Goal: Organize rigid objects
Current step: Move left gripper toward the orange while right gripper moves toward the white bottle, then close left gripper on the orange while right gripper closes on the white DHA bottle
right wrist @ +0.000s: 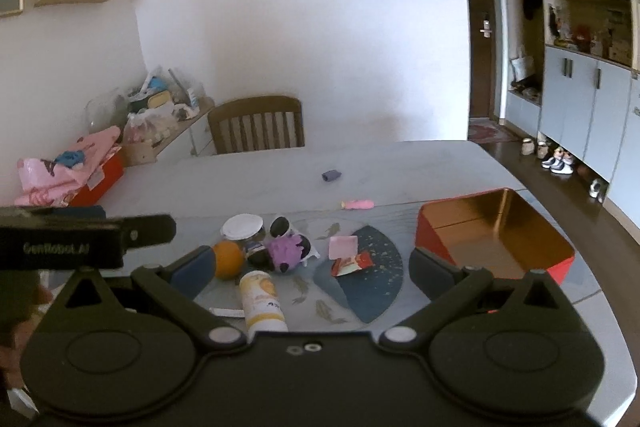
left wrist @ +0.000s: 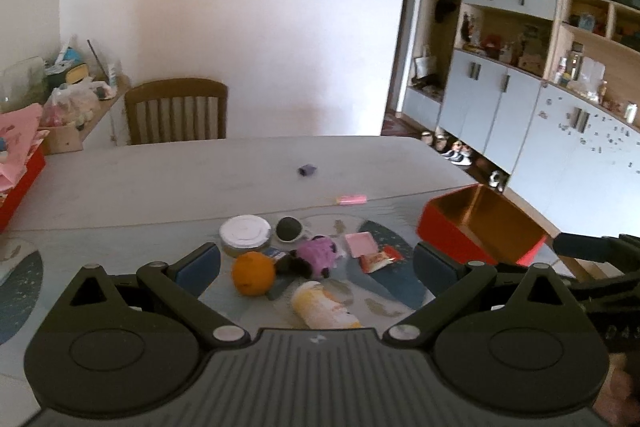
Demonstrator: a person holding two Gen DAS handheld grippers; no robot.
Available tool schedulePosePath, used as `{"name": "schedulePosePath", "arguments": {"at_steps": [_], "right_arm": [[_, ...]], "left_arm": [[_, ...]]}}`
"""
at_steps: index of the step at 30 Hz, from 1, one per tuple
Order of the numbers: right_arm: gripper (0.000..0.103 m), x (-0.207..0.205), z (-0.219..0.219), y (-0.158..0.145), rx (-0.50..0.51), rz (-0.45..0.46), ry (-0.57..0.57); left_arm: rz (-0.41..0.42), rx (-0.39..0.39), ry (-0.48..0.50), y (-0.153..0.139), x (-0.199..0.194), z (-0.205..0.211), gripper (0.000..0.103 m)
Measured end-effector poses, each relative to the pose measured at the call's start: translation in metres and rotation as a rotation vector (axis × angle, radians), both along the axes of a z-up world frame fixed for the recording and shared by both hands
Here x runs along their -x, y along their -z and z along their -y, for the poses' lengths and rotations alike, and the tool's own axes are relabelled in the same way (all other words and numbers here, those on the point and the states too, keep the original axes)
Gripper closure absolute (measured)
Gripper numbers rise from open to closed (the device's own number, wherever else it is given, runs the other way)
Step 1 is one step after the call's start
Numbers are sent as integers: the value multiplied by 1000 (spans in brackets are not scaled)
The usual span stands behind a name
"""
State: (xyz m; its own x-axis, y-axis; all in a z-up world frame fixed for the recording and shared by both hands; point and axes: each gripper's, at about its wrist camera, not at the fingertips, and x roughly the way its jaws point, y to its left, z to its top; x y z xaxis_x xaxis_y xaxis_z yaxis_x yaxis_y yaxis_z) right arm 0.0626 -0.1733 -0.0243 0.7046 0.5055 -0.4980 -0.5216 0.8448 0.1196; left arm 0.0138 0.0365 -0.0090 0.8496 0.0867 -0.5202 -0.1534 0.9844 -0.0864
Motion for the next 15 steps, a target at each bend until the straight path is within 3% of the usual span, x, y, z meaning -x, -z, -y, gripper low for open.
{"name": "schedulePosePath", "arguments": {"at_steps": [8,15], "right_arm": [[0,-20,-17,19,47,-39,-90],[0,-46,-35,43,111,-53,-181]], "left_arm": [[-20,26,-38,16,-25,-17,0],[-24,3,-70,43,-61,-32,0]]}}
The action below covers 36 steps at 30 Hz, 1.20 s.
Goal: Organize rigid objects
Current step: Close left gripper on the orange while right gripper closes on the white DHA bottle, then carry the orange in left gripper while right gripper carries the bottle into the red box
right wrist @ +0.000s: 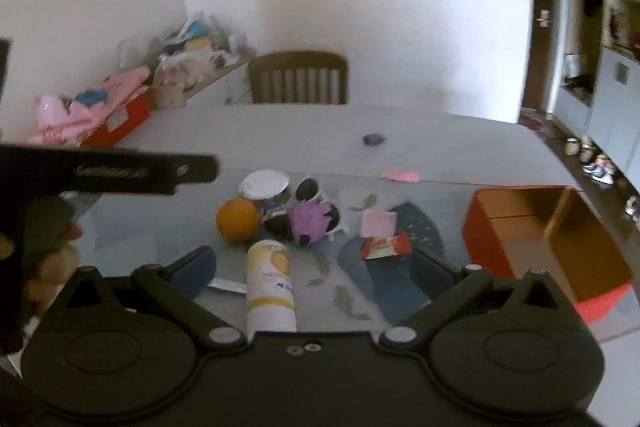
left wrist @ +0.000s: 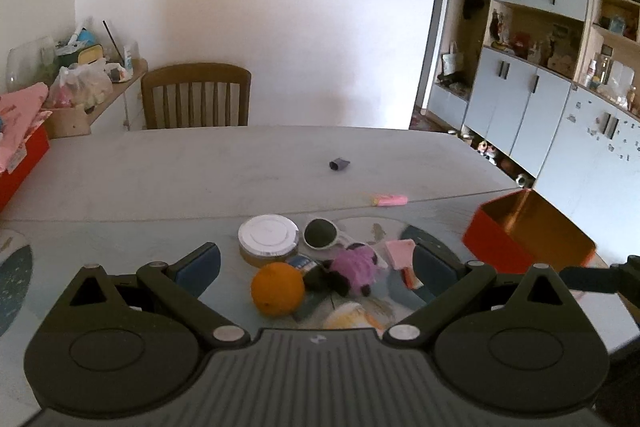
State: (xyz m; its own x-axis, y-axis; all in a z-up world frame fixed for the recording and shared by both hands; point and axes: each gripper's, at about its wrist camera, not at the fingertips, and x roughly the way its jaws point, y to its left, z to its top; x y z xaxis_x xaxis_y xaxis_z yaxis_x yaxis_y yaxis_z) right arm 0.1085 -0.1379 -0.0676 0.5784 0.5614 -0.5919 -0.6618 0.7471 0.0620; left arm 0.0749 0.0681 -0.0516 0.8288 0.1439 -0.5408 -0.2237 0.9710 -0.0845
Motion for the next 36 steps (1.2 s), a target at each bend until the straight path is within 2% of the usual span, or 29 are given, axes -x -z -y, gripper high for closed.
{"name": "schedulePosePath", "arguments": {"at_steps": [4,7,11,13,14,16,20,25,27,29,31,36], "right_arm": [[1,-15,-12,22,33,-54,-72],[5,-22,-23,36,62,-90,-136],[12,-28,-37,49,94,-111,-208],[14,-31,-43,56,113,-128,-230],[16,-33,-46,59,120,-142,-240],[22,-38,-52,65,128,-162,-255],[29,-46,-61,74,128,-198,-253],[36,-57,-67,81,126,-240,-242],[39,-62,-70,86,124,-267,-236],[46,-66,-70,87,109,-288,-231],[57,-67,-70,86,101,-288,-229],[59,-71,-68,85,97,-308,-194]], "left_arm": [[-37,-10,-41,21,-24,-8,1],[-79,-15,-47,37,-39,-12,1],[-120,30,-89,56,-57,-24,2],[-148,33,-95,65,-66,-28,9],[-168,37,-103,70,-70,-30,17],[-194,56,-115,78,-75,-36,20],[-222,63,-139,88,-84,-42,27],[-254,68,-125,97,-95,-43,41],[-265,74,-119,99,-98,-42,49],[-265,67,-114,99,-99,-42,49],[-268,64,-110,99,-100,-41,49],[-277,63,-101,98,-101,-42,50]]}}
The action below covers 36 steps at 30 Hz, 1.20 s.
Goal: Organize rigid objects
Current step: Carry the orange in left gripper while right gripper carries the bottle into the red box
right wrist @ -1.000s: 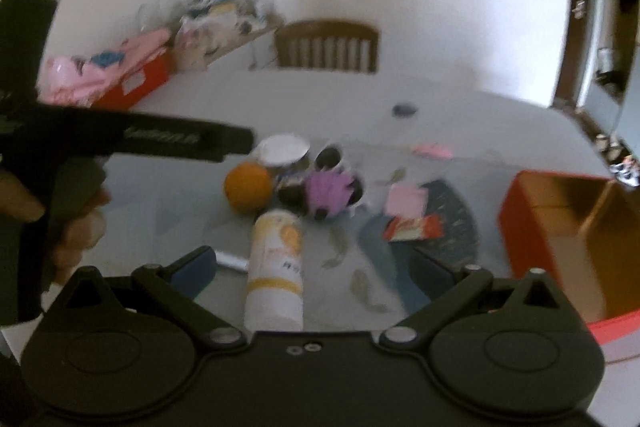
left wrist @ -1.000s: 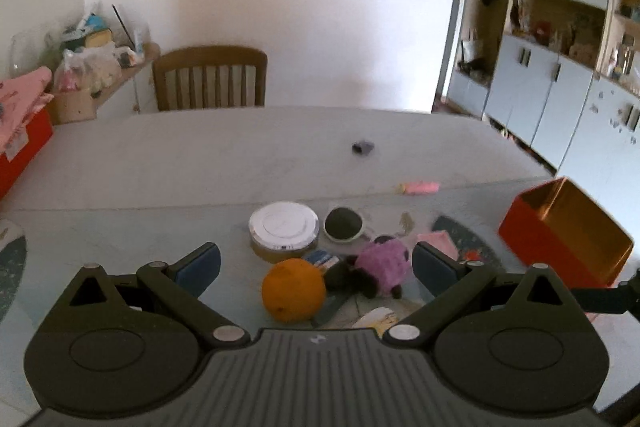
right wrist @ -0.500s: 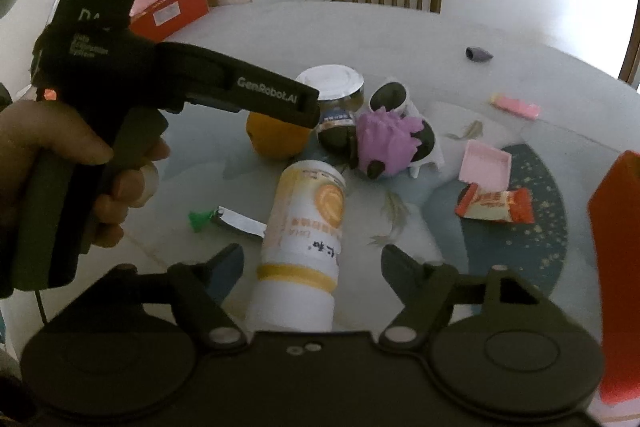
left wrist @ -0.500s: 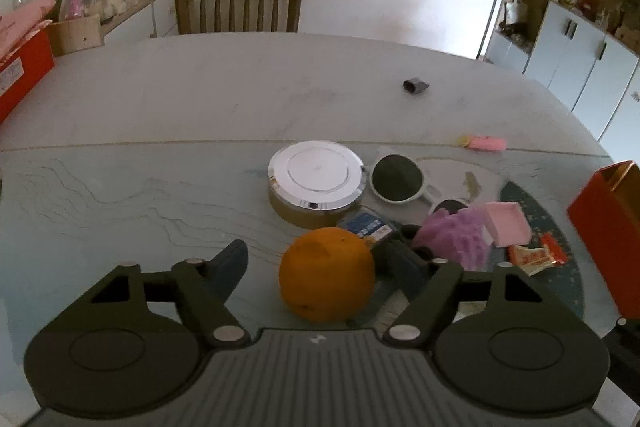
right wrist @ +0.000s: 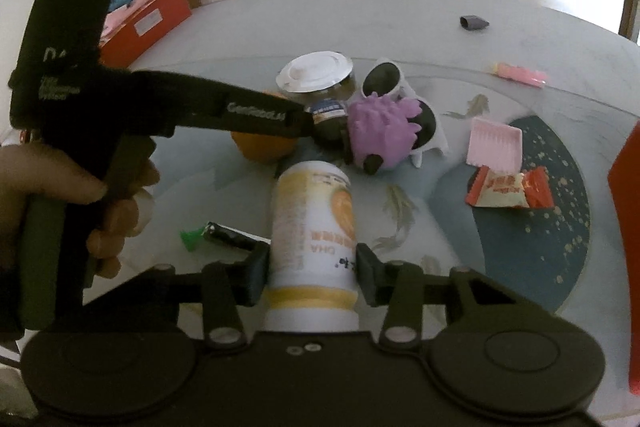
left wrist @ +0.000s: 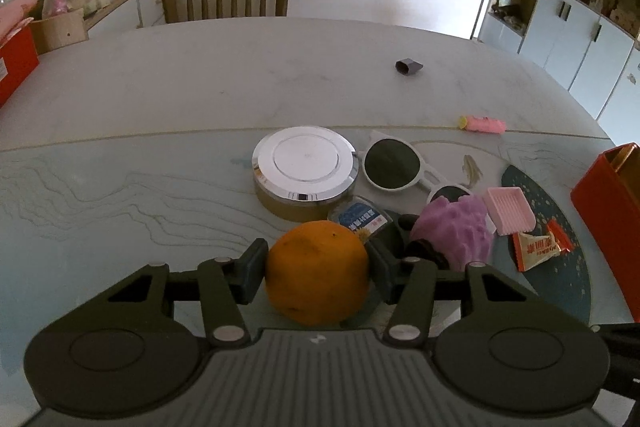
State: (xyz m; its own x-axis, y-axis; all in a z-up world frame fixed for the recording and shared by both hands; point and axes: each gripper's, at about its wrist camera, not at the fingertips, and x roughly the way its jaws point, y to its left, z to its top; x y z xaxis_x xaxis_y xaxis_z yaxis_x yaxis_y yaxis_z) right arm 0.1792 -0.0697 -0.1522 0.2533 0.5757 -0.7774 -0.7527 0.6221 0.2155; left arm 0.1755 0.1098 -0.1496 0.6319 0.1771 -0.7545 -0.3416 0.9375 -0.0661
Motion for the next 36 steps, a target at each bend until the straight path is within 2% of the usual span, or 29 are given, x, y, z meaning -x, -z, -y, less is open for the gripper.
{"name": "schedulePosePath", "arguments": {"at_steps": [8,15,28,36], "right_arm": [[59,9,11,-19,-11,35,54],[59,20,31,-48,-12,62,115],[59,39,94,-99,3,138,248],[59,7,143,-111,11,165,337]], "left_arm": [[-15,5,-7,-8,11,0,50],[-12,17,30,-36,36,10,50],[37,48,223,-99,70,66,50],[74,47,333,-123,56,113,50]]}}
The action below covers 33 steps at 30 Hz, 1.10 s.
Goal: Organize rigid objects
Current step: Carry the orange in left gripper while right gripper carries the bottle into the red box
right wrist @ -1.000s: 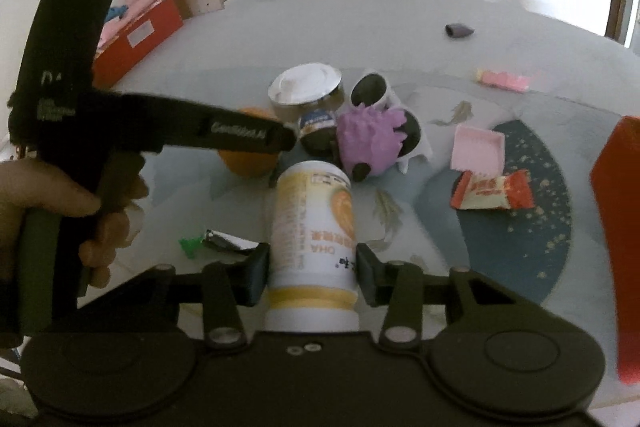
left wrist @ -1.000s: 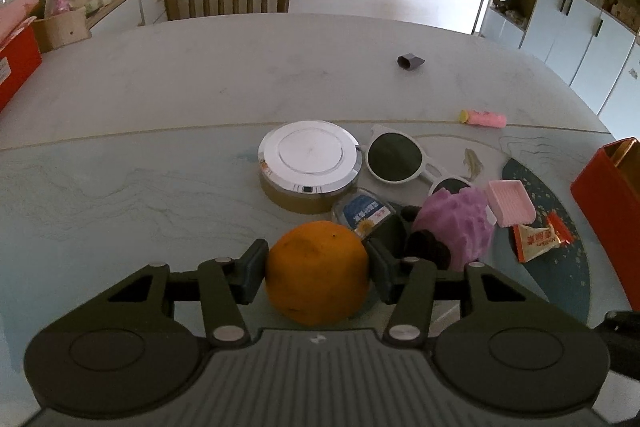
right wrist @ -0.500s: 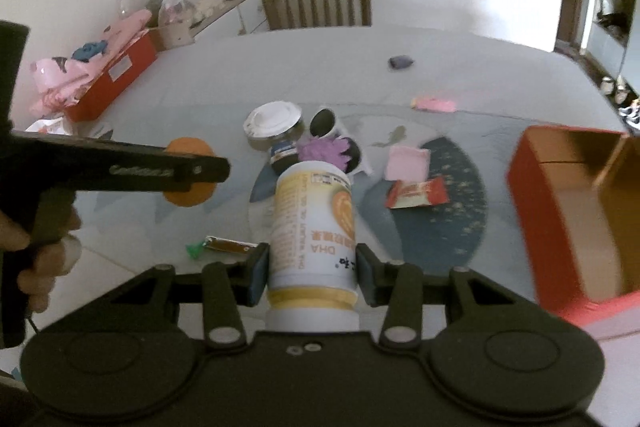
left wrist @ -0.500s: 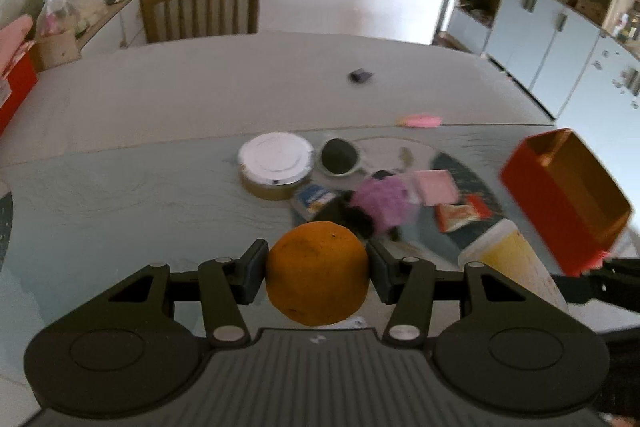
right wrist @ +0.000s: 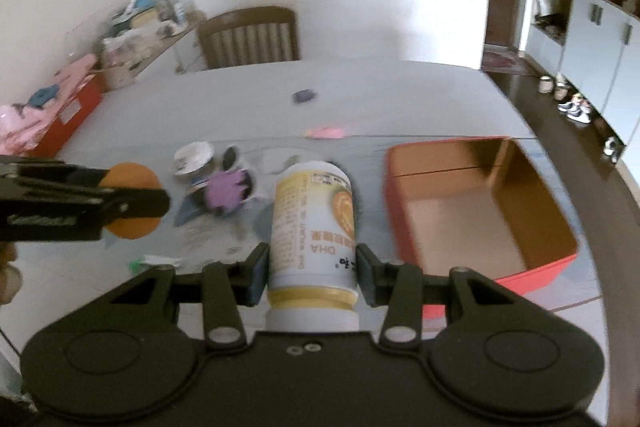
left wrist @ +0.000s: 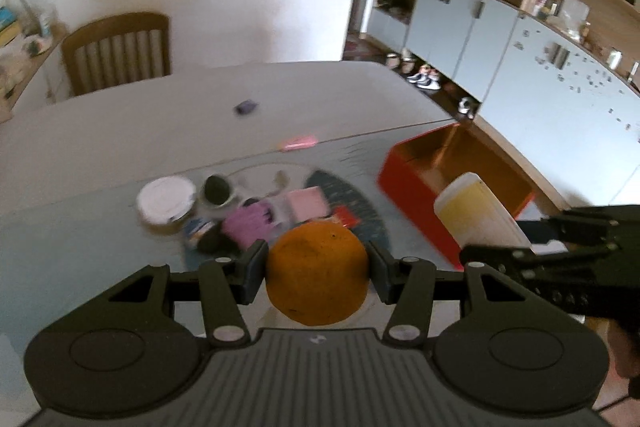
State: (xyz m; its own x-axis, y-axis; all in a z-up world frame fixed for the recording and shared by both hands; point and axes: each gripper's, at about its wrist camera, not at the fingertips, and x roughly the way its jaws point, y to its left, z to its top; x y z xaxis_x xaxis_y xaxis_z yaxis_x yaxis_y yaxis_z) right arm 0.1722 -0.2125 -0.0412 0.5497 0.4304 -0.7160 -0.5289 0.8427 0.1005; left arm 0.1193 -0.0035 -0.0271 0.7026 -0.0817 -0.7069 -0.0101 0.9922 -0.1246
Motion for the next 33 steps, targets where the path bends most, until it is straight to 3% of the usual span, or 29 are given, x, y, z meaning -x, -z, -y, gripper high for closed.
{"name": "schedulePosePath", "arguments": {"at_steps": [7,15,25,33], "right_arm": [[59,-47,41,3,17,8,33],[59,-109,73,26,59,-20,29],[59,-163,77,72,164,-16,-48],[59,-177,76,90,195,-35,-120]], "left_arm": [[9,22,61,3,-47,54,50],[-8,31,59,14,-113,108,50],[-54,40,20,49,-187,151,50],[-101,42,15,82,-220,171,50]]}}
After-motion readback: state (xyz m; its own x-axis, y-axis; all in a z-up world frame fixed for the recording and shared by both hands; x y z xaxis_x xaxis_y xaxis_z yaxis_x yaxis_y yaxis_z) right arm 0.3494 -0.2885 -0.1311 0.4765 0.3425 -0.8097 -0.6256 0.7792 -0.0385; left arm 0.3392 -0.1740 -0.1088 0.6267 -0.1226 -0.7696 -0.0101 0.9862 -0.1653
